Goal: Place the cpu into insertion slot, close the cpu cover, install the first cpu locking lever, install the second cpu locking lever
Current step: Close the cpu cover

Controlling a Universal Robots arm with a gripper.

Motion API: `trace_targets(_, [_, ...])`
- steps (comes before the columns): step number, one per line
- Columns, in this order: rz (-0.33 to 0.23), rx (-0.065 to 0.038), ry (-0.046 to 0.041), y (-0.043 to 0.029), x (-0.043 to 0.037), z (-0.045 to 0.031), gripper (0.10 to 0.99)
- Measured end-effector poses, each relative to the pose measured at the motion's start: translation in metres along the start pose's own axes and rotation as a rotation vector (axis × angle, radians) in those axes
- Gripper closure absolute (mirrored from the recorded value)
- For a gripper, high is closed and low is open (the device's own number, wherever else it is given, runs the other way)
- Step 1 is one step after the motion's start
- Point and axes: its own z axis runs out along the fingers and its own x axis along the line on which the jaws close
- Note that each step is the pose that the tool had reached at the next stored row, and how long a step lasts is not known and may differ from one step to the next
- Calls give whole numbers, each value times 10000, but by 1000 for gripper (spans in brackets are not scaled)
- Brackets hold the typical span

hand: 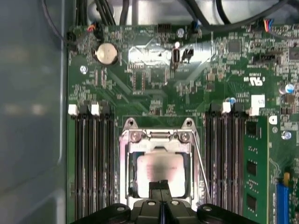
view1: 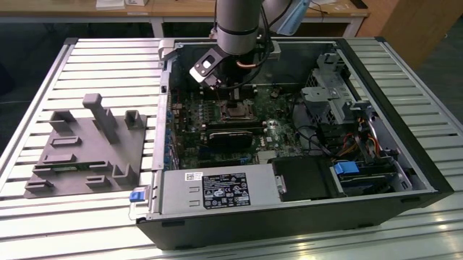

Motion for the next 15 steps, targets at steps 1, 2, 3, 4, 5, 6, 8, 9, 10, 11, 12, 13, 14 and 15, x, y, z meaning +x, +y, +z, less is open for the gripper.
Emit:
trace_targets(1, [-1, -1, 1, -12, 0, 8, 980])
trace_targets(2, [0, 0, 0, -29, -1, 26, 980])
trace_targets(3, [0, 0, 0, -35, -2, 38, 980])
trace_targets(4, [0, -1, 1, -39, -2, 50, 980])
trace_targets(5, [0, 0, 1, -40, -2, 62, 980])
trace_targets(6, [-1, 0, 1, -40, -3, 74, 980])
trace_targets(8, [-1, 0, 1, -41, -3, 93, 980])
trace_targets(9, [-1, 0, 0, -41, -4, 102, 980])
trace_targets(10, [0, 4, -5, -42, -5, 108, 980])
trace_targets(11, [1, 7, -10, -42, -6, 116, 980])
trace_targets(12, [0, 11, -15, -41, -7, 122, 980])
trace_targets(13, [1, 11, -15, -36, -7, 128, 980])
trace_targets(14, [1, 8, -12, -28, -7, 133, 980])
trace_targets(15, [1, 2, -3, -18, -5, 138, 980])
